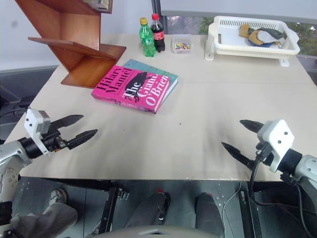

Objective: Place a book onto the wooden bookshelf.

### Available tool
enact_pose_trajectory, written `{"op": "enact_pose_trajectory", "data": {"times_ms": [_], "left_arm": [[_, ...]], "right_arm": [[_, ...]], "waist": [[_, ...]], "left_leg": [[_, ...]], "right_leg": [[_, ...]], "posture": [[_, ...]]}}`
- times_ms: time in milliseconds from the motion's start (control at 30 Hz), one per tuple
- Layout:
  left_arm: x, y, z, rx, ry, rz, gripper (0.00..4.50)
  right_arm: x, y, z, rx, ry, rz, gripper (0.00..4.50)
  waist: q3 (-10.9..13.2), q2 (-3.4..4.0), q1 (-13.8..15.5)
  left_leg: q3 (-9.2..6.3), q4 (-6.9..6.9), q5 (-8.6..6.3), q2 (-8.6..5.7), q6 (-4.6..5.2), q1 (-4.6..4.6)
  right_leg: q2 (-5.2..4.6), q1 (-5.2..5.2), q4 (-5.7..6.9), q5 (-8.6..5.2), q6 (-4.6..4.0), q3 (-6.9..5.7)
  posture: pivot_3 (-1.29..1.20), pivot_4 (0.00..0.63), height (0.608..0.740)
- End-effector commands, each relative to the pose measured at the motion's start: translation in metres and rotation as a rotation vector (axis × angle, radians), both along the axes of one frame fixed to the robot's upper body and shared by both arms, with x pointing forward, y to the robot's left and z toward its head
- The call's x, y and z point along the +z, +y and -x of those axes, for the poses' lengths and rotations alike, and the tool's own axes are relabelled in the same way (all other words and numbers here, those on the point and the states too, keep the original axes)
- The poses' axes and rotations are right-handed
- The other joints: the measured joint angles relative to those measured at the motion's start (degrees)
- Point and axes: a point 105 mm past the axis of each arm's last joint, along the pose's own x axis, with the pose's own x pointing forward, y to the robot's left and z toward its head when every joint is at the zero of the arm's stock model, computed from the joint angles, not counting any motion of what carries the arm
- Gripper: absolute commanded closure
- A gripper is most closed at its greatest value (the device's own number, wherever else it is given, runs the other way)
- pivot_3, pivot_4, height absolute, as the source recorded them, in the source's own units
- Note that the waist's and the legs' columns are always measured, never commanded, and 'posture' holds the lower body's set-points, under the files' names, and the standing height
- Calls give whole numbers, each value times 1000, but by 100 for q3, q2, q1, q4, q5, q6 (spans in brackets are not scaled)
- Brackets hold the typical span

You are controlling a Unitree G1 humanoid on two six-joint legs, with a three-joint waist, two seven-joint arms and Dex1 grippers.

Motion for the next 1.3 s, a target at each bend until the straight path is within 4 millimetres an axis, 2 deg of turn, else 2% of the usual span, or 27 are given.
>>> {"op": "enact_pose_trajectory", "data": {"times_ms": [33, 867, 1033, 1167, 1300], "left_arm": [[13, 5, 0, 17, -52, -14, 60], [16, -14, -10, 37, -62, 89, 60], [13, -27, -22, 222, -35, 331, 60], [3, -42, -42, 394, 62, 510, 60], [-11, -60, -57, 520, 161, 774, 60]], "right_arm": [[9, 1, 0, -4, -45, 14, 0], [9, 20, -12, -11, -101, -19, 0], [21, 48, -26, 86, -174, -89, 0], [34, 78, -44, 170, -223, -161, 0], [42, 111, -51, 299, -246, -194, 0]], "waist": [[0, 0, 4], [0, 0, 3], [0, -2, -10], [-1, -3, -4], [-6, -12, 9]], "left_leg": [[0, 0, 0, 0, 0, 0], [0, 0, 0, 0, 0, -1], [1, 2, 0, 0, 0, 1], [-1, 6, 1, 3, -1, 2], [-12, 12, 10, 0, -27, -5]], "right_leg": [[0, 0, 0, 0, 0, 0], [1, 0, -1, 0, 0, 0], [0, 0, 0, 1, 1, 0], [4, 0, 2, 3, 0, -6], [3, 0, 2, 6, -4, -21]], "posture": [[0, 150, 740], [0, 150, 740], [0, 150, 740], [0, 150, 740], [0, 150, 740]]}}
